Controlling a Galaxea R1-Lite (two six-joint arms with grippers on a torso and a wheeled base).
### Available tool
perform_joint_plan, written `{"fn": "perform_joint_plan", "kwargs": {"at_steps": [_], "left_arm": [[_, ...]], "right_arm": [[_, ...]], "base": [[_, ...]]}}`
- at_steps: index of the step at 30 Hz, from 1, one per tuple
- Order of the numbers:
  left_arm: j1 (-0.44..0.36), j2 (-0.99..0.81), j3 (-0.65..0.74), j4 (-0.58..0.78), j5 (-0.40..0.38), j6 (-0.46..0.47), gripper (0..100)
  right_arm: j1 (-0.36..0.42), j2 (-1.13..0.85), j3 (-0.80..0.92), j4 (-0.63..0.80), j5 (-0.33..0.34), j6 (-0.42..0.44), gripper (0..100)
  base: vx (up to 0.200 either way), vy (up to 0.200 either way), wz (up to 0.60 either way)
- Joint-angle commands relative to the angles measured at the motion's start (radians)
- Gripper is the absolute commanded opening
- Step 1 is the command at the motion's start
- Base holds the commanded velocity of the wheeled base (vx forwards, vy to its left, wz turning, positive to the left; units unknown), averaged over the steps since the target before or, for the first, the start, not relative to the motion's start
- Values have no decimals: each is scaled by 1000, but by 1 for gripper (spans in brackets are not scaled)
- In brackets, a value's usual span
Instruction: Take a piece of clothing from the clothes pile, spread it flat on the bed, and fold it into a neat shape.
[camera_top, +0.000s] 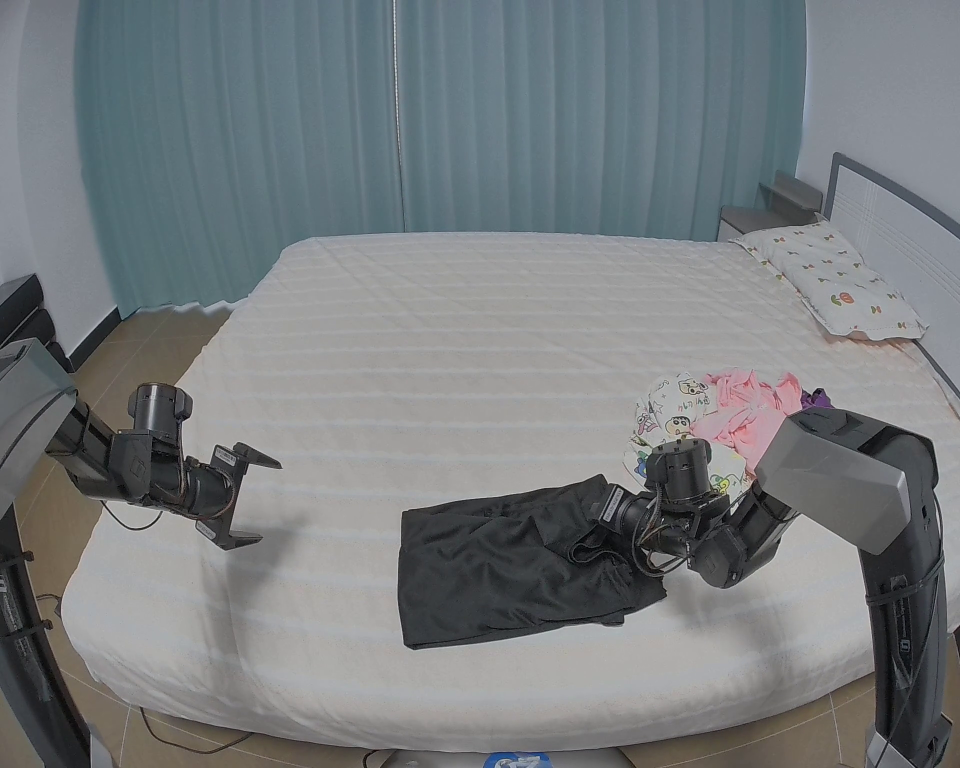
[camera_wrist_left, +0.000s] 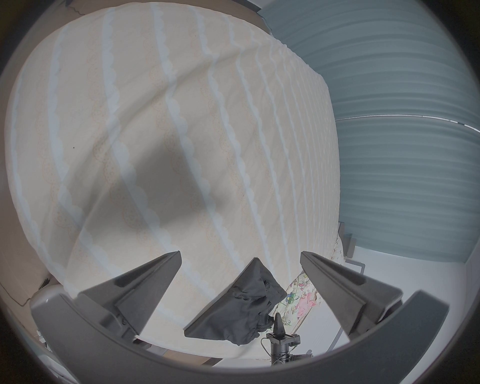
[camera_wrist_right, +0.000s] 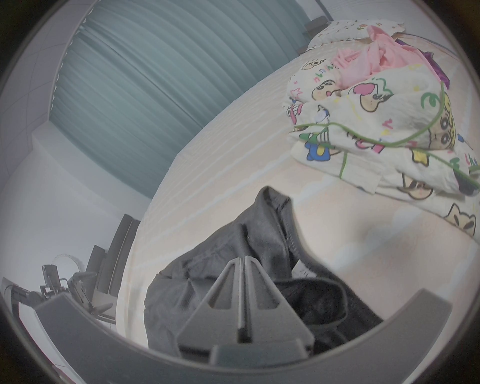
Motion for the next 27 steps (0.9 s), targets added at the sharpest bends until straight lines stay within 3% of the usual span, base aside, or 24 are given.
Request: {"fn": "perform_joint_plan", "kwargs": {"at_steps": [1,12,13,18,27], "left_arm": [[1,2,0,0,0,0,100],[-1,2,0,0,0,1,100],[-1,2,0,0,0,1,100],[-1,2,0,0,0,1,100],[-1,2,0,0,0,3,100]], "right_arm": [[-33,6,-25,1,-2,10,0],[-72,-17,-18,7,9,77,0],[-70,-45,14,4,17,74,100],[-44,-135,126,0,100,73,100],[3,-91,116,16,90,68,100]], "base": [[0,0,0],[0,0,0],[0,0,0],[0,0,0],[0,0,0]]}}
